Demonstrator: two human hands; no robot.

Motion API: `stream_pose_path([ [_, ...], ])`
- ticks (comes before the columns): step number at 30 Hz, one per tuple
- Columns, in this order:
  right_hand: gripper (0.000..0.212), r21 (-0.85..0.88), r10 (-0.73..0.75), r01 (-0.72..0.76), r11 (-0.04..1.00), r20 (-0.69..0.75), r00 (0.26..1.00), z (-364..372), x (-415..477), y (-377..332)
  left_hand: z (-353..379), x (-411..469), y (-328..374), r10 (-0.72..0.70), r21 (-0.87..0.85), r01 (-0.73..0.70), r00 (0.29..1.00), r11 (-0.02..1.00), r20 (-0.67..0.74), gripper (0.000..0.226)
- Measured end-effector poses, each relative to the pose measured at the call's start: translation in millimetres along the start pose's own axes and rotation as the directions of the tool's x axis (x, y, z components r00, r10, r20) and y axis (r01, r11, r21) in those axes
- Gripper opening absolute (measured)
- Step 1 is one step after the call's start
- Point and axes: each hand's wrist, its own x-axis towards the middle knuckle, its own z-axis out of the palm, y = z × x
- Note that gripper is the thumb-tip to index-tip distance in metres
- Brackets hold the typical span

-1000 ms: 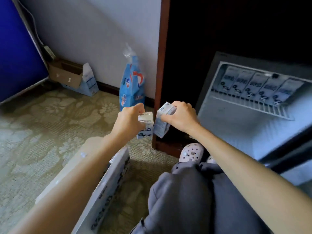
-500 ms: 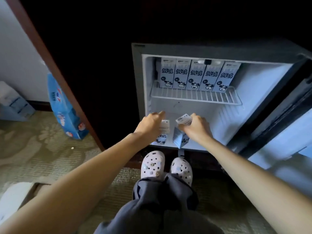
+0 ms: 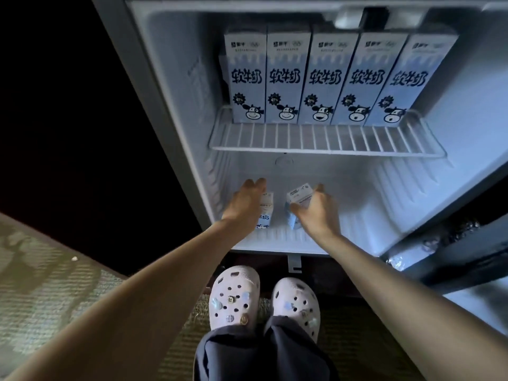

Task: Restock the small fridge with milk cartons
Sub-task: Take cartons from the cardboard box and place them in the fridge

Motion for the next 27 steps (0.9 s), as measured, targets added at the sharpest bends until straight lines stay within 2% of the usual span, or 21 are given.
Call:
stream_pose_path([
  [6, 0.05, 0.047, 0.072, -0.07, 0.996, -0.025, 0.997, 14, -2, 12, 10, -1, -14, -0.058, -0.063, 0.058, 0.998, 0.996, 0.0, 0.046],
  [8, 0.046, 0.096, 0.126, -0.126, 0.987, 0.002, 0.992, 16, 0, 14, 16, -8, -12, -0.147, -0.242, 0.137, 0.989, 0.961, -0.025, 0.068],
  [11, 0.039, 0.197, 0.229, -0.242, 0.95, 0.088, 0.969, 21, 2, 21, 37, -15, -8, -0.331, -0.606, 0.288, 0.943, 0.742, 0.042, 0.087],
  [13, 0.039, 0.212, 0.274, -0.302, 0.93, 0.151, 0.95, 25, 2, 31, 51, -14, -8, -0.404, -0.662, 0.359, 0.91, 0.658, 0.091, 0.077],
  [16, 0.044, 0.148, 0.228, -0.255, 0.955, 0.177, 0.957, 31, 2, 44, 58, -8, -7, -0.484, -0.613, 0.4, 0.875, 0.681, 0.034, 0.057],
  [19, 0.047, 0.126, 0.163, -0.183, 0.975, 0.153, 0.975, 35, 6, 46, 59, -4, -3, -0.507, -0.616, 0.379, 0.861, 0.69, -0.038, 0.046],
  [24, 0.055, 0.2, 0.081, -0.102, 0.974, 0.112, 0.99, 50, 16, 38, 60, 14, 0, -0.472, -0.661, 0.298, 0.876, 0.689, -0.097, 0.042],
  [27, 0.057, 0.263, 0.059, -0.077, 0.962, 0.076, 0.995, 59, 27, 29, 63, 37, -4, -0.467, -0.693, 0.285, 0.881, 0.662, -0.083, 0.044],
])
